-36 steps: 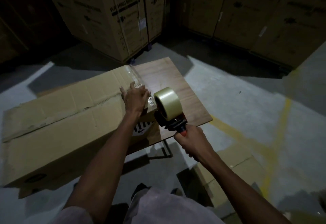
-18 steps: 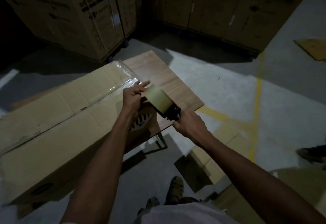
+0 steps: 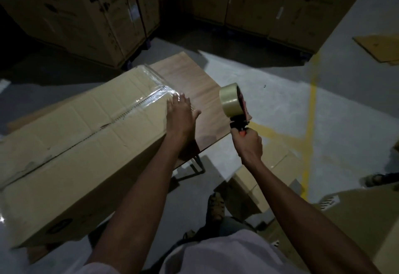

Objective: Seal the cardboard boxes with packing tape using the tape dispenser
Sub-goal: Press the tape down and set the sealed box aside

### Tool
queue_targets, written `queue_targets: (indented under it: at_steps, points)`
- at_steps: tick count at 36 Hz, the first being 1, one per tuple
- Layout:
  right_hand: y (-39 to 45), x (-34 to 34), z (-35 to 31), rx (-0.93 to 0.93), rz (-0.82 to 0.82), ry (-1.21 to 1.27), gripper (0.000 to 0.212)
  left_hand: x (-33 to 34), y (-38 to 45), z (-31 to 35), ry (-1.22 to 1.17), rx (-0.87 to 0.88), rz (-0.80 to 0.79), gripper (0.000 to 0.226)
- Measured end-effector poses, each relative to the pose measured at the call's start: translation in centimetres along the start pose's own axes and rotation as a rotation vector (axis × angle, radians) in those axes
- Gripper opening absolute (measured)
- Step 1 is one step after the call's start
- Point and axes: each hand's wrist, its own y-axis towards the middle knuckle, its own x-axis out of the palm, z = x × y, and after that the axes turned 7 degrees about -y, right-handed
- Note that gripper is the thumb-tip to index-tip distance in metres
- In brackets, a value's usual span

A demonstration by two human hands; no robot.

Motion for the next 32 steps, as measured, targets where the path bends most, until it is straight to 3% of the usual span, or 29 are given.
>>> queue_targets:
  at_steps: [8, 12, 14, 18, 22, 25, 28, 30, 32]
  points:
    - [7.0, 5.4, -3.9, 0.051, -0.075, -0.048, 0.026, 0.9, -0.3, 0.9, -0.006, -0.053, 0.007, 0.079]
    - [9.3, 8.8, -6.0, -0.005, -0.162, -0.179, 0.052, 0.5, 0.0, 0.1, -0.04, -0.035, -0.055, 0.098]
    - [10.1, 10.2, -6.4, -0.007, -0.233, -0.218, 0.055, 0.2, -0.1, 0.0, -0.157, -0.061, -0.015, 0.099]
    - [11.6, 12.0, -5.8, -0.064, -0.402, -0.246, 0.048, -0.9, 0.1, -0.1, -0.47, -0.174, 0.168, 0.068]
    - [13.2, 11.7, -6.1, -0.102, -0.558, -0.304, 0.039, -2.0, 1.3, -0.5, -0.6, -0.25, 0.471, 0.036]
    - [13.6, 9.2, -7.8, -0.164, -0.613, -0.354, 0.044, -2.3, 3.2, -1.9, -0.51, -0.357, 0.604, 0.053]
    - [12.3, 6.0, -10.9, -0.251, -0.629, 0.021, 0.053, -2.7, 5.7, -3.9, -0.416, -0.423, 0.665, 0.043]
    - [10.8, 4.7, -12.6, -0.225, -0.754, 0.242, 0.059, -2.9, 7.4, -5.4, -0.313, -0.445, 0.645, 0.024]
    - [9.5, 4.7, -13.3, -0.283, -0.856, 0.178, 0.071, -2.8, 8.8, -6.9, -0.141, -0.515, 0.553, 0.034]
